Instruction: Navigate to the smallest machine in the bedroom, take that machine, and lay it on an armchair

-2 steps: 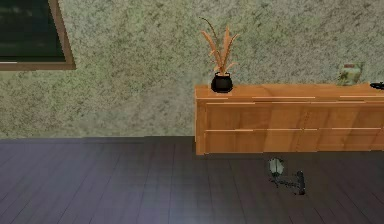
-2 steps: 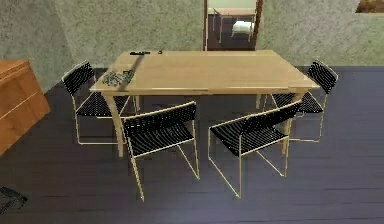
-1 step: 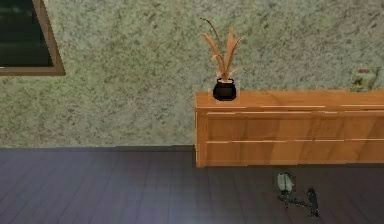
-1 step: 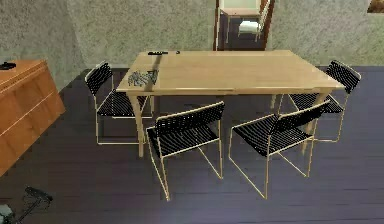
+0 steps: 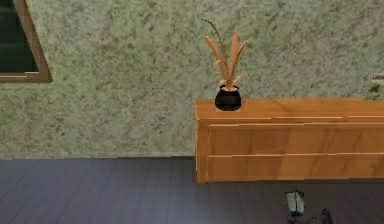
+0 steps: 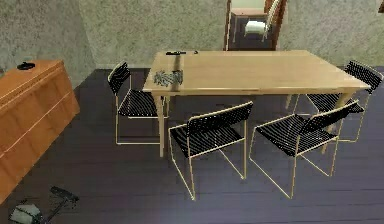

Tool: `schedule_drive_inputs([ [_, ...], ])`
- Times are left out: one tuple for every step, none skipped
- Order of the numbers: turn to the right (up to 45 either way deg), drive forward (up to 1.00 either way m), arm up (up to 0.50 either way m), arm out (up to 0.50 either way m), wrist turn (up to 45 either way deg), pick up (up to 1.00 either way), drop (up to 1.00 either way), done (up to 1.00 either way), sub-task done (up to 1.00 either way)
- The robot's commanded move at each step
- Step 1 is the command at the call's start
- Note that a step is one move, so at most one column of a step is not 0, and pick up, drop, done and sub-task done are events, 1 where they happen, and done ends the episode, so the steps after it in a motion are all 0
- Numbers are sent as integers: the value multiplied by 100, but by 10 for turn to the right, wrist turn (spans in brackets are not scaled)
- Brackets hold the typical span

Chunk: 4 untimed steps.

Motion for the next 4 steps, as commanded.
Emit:
schedule_drive_inputs([
  [450,0,0,0,0,0,0,0,0],
  [150,0,0,0,0,0,0,0,0],
  [0,55,0,0,0,0,0,0,0],
  [-450,0,0,0,0,0,0,0,0],
])
